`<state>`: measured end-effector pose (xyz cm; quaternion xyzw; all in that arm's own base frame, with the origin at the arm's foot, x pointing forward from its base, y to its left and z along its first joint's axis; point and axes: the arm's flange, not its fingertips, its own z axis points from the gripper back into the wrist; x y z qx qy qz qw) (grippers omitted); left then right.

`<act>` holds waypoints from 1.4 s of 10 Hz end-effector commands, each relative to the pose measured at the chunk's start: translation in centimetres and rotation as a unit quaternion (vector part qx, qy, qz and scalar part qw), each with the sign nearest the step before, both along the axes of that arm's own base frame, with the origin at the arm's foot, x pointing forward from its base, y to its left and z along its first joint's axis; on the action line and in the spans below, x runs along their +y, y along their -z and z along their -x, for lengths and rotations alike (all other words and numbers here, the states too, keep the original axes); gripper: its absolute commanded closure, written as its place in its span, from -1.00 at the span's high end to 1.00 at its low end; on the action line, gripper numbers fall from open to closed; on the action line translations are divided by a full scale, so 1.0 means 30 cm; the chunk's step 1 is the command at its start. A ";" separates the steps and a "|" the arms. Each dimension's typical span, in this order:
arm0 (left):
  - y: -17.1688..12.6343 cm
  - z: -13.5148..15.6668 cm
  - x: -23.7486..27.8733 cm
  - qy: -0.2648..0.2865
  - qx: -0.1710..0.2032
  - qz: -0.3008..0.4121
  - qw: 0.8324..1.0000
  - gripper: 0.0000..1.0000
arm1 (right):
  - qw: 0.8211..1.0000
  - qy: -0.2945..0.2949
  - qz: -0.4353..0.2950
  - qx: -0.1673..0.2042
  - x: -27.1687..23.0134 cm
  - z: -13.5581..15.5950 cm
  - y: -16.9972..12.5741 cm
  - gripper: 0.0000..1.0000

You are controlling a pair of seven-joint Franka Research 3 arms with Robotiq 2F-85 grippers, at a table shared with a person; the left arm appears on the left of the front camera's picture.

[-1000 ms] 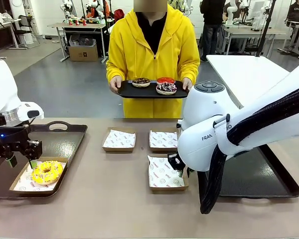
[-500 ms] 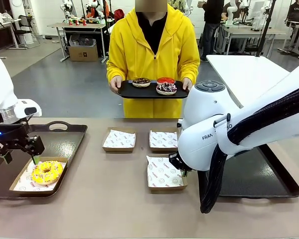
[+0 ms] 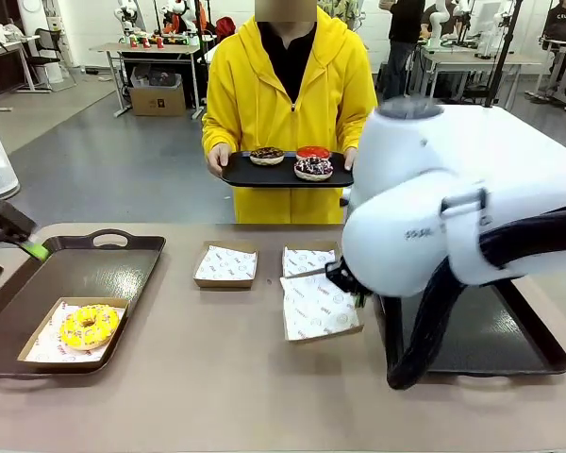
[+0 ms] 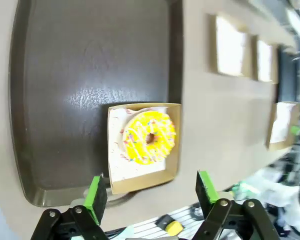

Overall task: Individually package the donuts and arrange them on the tray.
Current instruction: Place the picked Paper togo box on the Handle tray while simultaneously picking up another Paper togo box from the table with the other hand.

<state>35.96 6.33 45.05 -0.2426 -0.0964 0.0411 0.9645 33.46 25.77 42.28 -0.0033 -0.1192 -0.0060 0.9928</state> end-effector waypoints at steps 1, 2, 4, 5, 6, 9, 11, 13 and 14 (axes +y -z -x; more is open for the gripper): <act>0.013 0.082 0.153 -0.012 -0.019 0.124 0.992 0.86 | 1.000 0.029 0.000 -0.010 -0.011 -0.005 -0.180 -1.00; 0.003 0.103 0.238 -0.025 -0.018 0.169 0.985 0.86 | 0.999 0.045 -0.007 -0.012 -0.020 -0.037 -0.254 -1.00; 0.019 0.141 0.419 -0.045 -0.028 0.253 0.966 0.86 | 0.998 0.054 -0.016 -0.002 -0.020 -0.115 -0.350 -1.00; 0.042 0.166 0.521 -0.045 -0.034 0.312 0.948 0.86 | 0.998 0.061 -0.014 0.007 -0.015 -0.162 -0.375 -1.00; 0.060 0.183 0.576 -0.049 -0.034 0.335 0.940 0.86 | 0.998 0.064 -0.018 0.014 -0.009 -0.200 -0.384 -1.00; 0.108 0.211 0.673 -0.064 -0.037 0.376 0.924 0.86 | 0.998 0.052 -0.031 0.013 0.008 -0.322 -0.379 -1.00; 0.138 0.205 0.666 -0.066 -0.029 0.365 0.928 0.86 | 0.999 0.039 -0.033 0.004 0.027 -0.400 -0.361 -1.00; 0.119 0.233 0.659 -0.075 -0.027 0.375 0.923 0.86 | 0.999 0.039 -0.023 0.003 0.043 -0.469 -0.331 -1.00; 0.119 0.233 0.659 -0.075 -0.027 0.375 0.923 0.86 | 0.999 0.037 -0.016 0.007 0.055 -0.499 -0.315 -1.00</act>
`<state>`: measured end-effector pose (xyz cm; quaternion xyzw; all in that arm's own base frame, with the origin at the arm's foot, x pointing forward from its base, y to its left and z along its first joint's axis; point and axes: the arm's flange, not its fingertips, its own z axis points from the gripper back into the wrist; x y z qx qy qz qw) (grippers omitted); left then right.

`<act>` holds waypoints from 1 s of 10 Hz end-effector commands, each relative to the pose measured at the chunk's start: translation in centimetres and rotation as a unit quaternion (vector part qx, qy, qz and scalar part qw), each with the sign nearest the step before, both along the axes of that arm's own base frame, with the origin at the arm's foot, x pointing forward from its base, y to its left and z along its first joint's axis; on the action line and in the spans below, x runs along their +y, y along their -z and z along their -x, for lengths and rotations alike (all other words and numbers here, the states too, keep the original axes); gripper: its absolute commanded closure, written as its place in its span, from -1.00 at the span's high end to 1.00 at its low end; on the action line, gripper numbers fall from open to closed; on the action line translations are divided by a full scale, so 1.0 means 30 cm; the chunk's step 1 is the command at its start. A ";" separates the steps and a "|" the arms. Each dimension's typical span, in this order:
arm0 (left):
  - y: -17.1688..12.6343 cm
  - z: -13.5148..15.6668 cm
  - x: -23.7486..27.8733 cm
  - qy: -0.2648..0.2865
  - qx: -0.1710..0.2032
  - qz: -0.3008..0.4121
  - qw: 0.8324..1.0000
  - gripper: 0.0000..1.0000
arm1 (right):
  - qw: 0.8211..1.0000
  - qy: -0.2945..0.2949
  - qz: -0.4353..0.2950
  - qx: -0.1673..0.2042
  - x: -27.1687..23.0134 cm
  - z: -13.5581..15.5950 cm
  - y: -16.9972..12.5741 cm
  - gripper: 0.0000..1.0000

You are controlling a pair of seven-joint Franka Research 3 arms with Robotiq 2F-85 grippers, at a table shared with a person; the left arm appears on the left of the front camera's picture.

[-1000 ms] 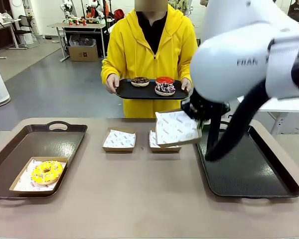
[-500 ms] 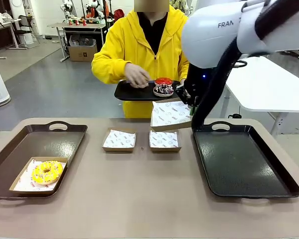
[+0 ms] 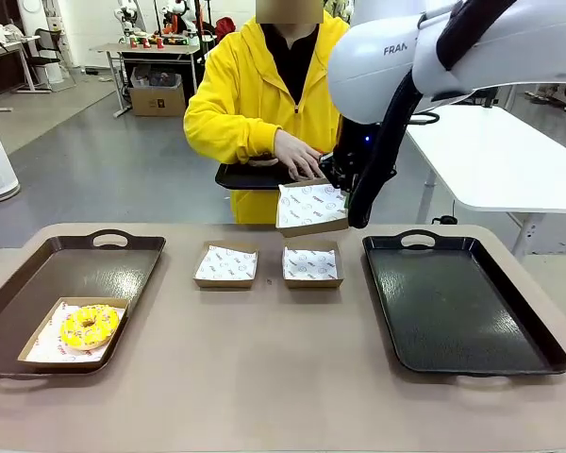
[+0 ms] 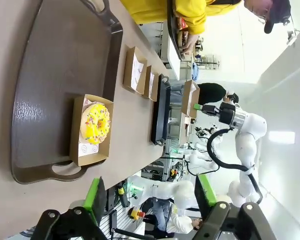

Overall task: Individually package the donuts and arrange them on the tray.
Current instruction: Place the picked Paper togo box on the Handle tray while simultaneously picking up another Paper togo box from the table with the other hand.

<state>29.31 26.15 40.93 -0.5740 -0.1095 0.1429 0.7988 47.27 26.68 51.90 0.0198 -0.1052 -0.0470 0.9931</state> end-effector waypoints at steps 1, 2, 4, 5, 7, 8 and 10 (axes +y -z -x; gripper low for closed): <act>-0.019 0.011 -0.002 -0.002 -0.010 0.006 1.000 0.86 | 1.000 -0.001 0.015 -0.004 0.031 -0.059 0.016 -1.00; -0.019 0.011 -0.002 -0.002 -0.010 0.006 1.000 0.86 | 1.000 0.000 0.011 0.004 0.031 -0.072 0.033 -1.00; -0.019 0.011 -0.002 -0.002 -0.010 0.006 1.000 0.86 | 1.000 -0.004 0.006 0.001 0.007 -0.028 0.018 -1.00; -0.019 0.011 -0.002 -0.002 -0.010 0.006 1.000 0.86 | 1.000 -0.004 0.006 0.001 0.007 -0.028 0.018 -1.00; -0.019 0.011 -0.002 -0.002 -0.010 0.006 1.000 0.86 | 1.000 -0.004 0.006 0.001 0.007 -0.028 0.018 -1.00; -0.019 0.011 -0.002 -0.002 -0.010 0.006 1.000 0.86 | 1.000 -0.004 0.006 0.001 0.007 -0.028 0.018 -1.00; -0.019 0.011 -0.002 -0.002 -0.010 0.006 1.000 0.86 | 1.000 -0.004 0.006 0.001 0.007 -0.028 0.018 -1.00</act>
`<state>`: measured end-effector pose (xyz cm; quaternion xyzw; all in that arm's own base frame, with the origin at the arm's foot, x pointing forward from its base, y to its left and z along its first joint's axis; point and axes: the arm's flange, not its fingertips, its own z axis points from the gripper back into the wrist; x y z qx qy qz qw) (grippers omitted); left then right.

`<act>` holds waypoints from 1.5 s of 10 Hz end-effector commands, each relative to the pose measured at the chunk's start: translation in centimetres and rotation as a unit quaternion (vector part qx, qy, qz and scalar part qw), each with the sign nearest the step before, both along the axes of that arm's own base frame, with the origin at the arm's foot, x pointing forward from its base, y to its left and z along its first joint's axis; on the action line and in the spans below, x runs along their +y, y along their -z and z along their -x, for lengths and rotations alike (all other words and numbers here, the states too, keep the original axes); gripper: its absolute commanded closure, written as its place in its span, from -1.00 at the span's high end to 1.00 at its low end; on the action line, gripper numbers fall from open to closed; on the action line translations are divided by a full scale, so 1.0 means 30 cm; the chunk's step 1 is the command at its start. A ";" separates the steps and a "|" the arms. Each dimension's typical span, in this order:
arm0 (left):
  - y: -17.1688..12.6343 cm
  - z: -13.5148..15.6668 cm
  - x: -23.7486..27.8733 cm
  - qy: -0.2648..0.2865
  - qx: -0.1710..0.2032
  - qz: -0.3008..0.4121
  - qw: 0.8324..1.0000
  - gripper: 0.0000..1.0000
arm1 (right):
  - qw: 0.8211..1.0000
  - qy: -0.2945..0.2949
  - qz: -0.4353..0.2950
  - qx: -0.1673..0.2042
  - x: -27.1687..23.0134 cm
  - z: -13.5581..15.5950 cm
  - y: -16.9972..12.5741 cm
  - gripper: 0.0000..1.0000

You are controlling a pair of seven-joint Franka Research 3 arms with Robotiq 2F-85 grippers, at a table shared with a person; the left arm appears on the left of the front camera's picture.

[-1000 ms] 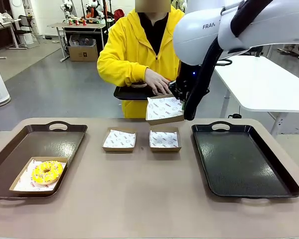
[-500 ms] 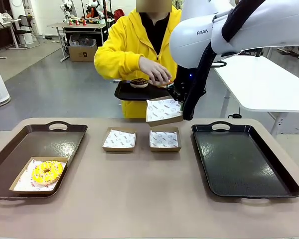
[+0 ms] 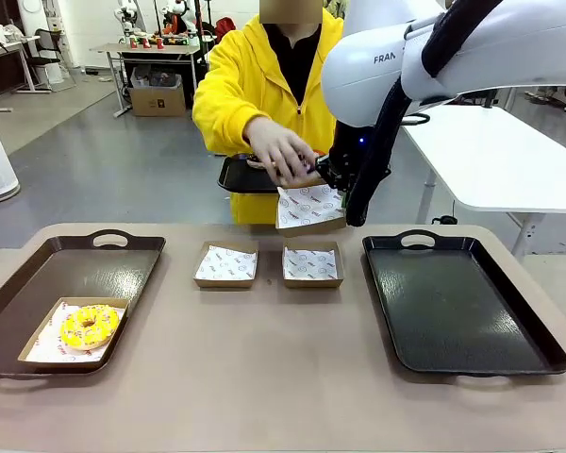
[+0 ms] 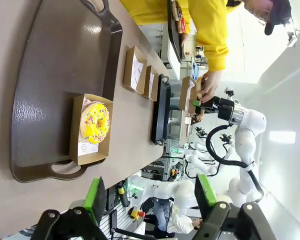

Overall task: Individually package the donuts and arrange them on the tray.
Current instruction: Place the picked Paper togo box on the Handle tray while simultaneously picking up another Paper togo box from the table with the other hand.

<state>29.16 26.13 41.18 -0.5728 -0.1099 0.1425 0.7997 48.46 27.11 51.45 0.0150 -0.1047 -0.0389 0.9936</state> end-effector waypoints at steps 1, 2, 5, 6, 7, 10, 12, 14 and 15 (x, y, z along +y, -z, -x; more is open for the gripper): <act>-0.010 0.006 -0.001 -0.002 -0.010 0.008 1.000 0.86 | 1.000 0.003 0.000 0.001 -0.008 0.012 0.003 -1.00; -0.010 0.006 -0.001 -0.002 -0.010 0.008 1.000 0.86 | 1.000 0.003 0.000 0.001 -0.008 0.012 0.003 -1.00; -0.010 0.006 -0.001 -0.002 -0.010 0.008 1.000 0.86 | 1.000 0.003 0.000 0.001 -0.008 0.012 0.003 -1.00; -0.010 0.006 -0.001 -0.002 -0.010 0.008 1.000 0.86 | 1.000 0.003 0.000 0.001 -0.008 0.012 0.003 -1.00; -0.010 0.006 -0.001 -0.002 -0.010 0.008 1.000 0.86 | 1.000 0.003 0.000 0.001 -0.008 0.012 0.003 -1.00; -0.010 0.006 -0.001 -0.002 -0.010 0.008 1.000 0.86 | 1.000 0.003 0.000 0.001 -0.008 0.012 0.003 -1.00; -0.010 0.006 -0.001 -0.002 -0.010 0.008 1.000 0.86 | 1.000 0.003 0.000 0.001 -0.008 0.012 0.003 -1.00; -0.010 0.006 -0.001 -0.002 -0.010 0.008 1.000 0.86 | 1.000 0.003 0.000 0.001 -0.008 0.012 0.003 -1.00; -0.010 0.006 -0.001 -0.002 -0.010 0.008 1.000 0.86 | 1.000 0.003 0.000 0.001 -0.008 0.012 0.003 -1.00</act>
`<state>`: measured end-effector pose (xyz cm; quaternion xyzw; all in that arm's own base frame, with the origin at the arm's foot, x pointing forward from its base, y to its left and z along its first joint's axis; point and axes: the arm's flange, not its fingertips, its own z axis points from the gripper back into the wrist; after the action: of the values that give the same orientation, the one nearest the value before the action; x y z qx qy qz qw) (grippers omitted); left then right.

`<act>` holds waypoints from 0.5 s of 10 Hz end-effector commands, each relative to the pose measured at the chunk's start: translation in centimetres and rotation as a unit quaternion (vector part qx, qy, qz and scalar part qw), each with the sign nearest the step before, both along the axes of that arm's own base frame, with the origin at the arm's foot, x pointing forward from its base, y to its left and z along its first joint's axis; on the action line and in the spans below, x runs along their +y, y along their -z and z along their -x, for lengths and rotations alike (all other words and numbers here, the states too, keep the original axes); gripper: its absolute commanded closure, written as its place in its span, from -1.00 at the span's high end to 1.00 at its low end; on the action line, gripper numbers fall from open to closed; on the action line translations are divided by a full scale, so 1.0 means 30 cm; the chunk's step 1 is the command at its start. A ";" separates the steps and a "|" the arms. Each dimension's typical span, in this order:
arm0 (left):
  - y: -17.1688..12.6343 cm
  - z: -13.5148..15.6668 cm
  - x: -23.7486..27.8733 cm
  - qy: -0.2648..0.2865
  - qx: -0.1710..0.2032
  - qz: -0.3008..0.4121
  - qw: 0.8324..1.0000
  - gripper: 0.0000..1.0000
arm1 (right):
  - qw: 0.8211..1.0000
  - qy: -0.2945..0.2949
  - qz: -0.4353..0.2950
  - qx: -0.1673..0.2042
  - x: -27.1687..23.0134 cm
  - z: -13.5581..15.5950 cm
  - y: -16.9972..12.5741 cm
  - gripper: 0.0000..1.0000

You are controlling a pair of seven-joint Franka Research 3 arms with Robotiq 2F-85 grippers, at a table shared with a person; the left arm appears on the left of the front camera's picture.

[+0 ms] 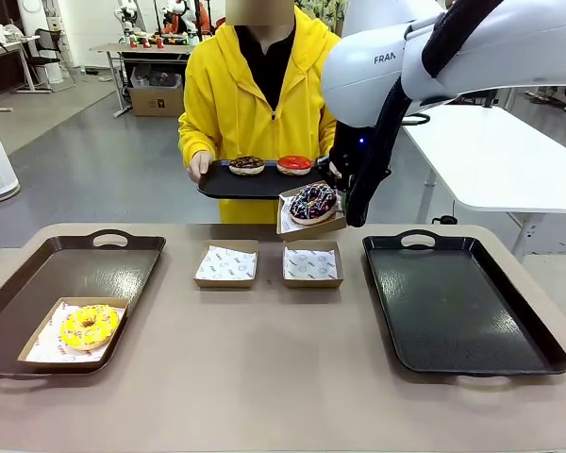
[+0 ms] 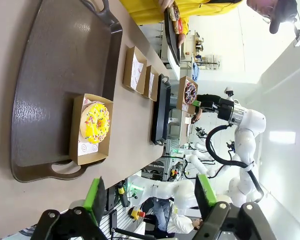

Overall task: Individually package the donuts and arrange them on the tray.
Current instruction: Place the picked Paper togo box on the Handle tray while simultaneously picking up another Paper togo box from the table with the other hand.

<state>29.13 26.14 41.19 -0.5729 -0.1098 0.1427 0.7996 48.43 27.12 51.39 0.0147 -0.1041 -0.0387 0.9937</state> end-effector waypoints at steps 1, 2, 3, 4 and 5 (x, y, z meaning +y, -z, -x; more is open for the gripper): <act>-0.010 0.005 -0.002 -0.002 -0.010 0.007 1.000 0.86 | 1.000 0.004 0.000 0.000 -0.008 0.011 0.001 -1.00; -0.010 0.005 -0.002 -0.002 -0.010 0.007 1.000 0.86 | 1.000 0.000 0.000 0.000 0.000 0.000 0.000 -0.98; 0.000 0.000 0.000 0.000 0.000 0.000 1.000 0.86 | 1.000 -0.028 -0.013 0.006 -0.042 0.006 -0.013 -0.98; -0.040 -0.028 -0.046 -0.008 0.003 -0.026 1.000 0.86 | 0.999 -0.029 -0.016 0.016 -0.093 0.036 -0.027 -0.98; -0.107 -0.053 -0.105 -0.002 -0.004 -0.051 0.999 0.86 | 0.999 -0.040 -0.009 0.029 -0.167 0.084 -0.042 -0.98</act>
<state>30.27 25.09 42.38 -0.5543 -0.1141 0.1332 0.8137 48.01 24.84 52.15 0.0229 -0.0901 -0.0152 0.9956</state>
